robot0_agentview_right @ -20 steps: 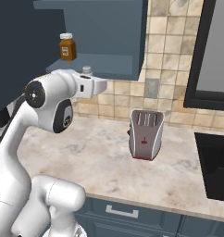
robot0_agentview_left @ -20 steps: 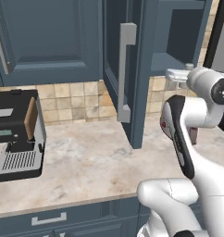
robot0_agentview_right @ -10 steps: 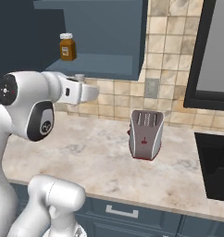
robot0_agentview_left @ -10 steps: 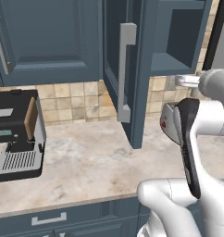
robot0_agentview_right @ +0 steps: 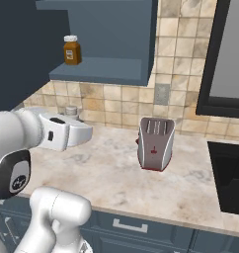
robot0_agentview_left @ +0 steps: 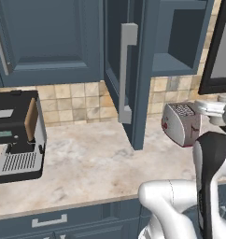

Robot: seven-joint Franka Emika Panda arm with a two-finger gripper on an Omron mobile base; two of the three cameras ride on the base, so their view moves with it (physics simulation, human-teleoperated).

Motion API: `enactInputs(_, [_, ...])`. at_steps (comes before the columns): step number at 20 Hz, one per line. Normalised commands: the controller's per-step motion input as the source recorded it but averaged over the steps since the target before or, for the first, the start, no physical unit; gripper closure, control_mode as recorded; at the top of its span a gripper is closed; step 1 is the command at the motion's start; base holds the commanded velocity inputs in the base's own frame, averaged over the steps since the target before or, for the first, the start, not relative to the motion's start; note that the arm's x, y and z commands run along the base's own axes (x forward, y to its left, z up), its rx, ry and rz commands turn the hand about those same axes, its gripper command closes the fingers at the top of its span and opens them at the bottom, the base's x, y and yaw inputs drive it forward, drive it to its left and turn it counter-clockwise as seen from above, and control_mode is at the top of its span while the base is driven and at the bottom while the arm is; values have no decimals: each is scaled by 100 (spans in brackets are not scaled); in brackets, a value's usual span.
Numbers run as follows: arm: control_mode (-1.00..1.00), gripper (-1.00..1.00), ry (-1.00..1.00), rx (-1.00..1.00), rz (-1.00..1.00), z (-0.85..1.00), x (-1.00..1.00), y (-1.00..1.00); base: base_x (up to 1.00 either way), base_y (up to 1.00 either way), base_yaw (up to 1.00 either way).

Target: Collect the turmeric, ketchup, and shaker from the cabinet and place them next to the stove.

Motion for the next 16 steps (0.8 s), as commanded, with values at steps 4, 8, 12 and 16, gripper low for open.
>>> enactInputs(4, [100,100,-2,0,0,-18,-45,5,-5,5,0])
enactInputs(8, [100,100,0,0,0,0,0,0,-24,5,-4])
enactInputs(12, [100,100,0,0,0,0,0,0,-35,-13,-41])
enactInputs(16, [100,100,0,0,0,0,0,0,-24,-14,-61])
